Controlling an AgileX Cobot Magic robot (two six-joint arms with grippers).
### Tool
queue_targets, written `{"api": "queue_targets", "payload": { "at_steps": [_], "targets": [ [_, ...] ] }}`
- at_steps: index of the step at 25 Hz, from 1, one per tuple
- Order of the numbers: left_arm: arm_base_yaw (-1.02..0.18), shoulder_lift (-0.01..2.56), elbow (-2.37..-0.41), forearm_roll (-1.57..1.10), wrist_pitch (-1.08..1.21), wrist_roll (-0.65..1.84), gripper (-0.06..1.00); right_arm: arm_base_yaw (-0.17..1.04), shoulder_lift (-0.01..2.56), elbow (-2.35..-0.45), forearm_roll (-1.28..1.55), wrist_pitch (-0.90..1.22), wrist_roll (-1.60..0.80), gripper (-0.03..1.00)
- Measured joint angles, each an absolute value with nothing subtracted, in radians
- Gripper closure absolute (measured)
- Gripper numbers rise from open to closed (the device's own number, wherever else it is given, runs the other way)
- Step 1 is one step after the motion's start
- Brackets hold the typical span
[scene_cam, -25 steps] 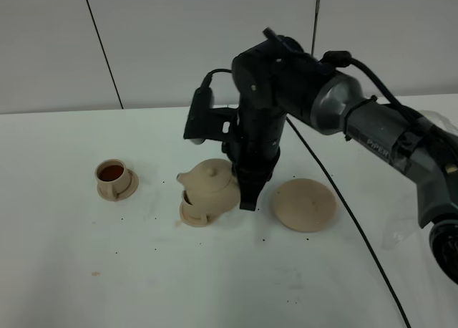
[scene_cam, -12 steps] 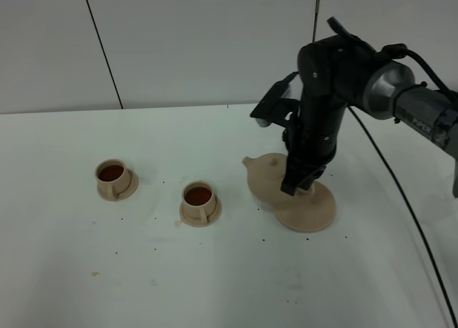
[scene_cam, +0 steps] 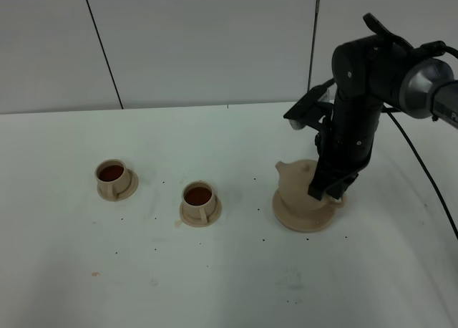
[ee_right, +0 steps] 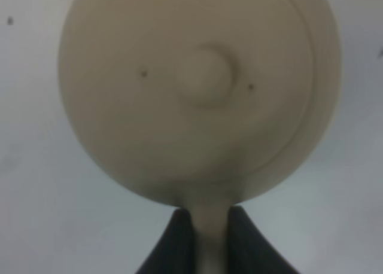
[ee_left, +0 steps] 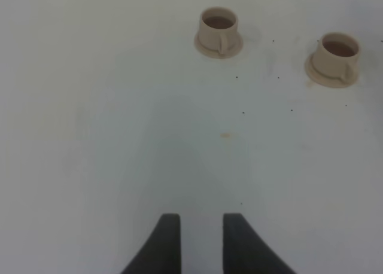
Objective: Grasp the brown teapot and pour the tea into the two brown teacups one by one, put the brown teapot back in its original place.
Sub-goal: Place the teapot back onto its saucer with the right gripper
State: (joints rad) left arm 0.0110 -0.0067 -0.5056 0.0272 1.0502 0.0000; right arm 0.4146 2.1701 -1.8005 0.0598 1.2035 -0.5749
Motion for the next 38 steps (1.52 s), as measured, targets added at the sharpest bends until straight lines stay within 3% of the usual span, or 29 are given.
{"api": "queue_targets", "payload": {
  "at_steps": [8,38],
  "targets": [
    [0.011,-0.007,-0.506,0.027,1.05,0.0,0.7,0.416,2.092,-1.599,0.051,0.969,-0.575,0.88],
    [0.011,-0.007,-0.506,0.027,1.05,0.0,0.7,0.416,2.129,-1.586,0.101,0.894,-0.575,0.88]
  ]
}}
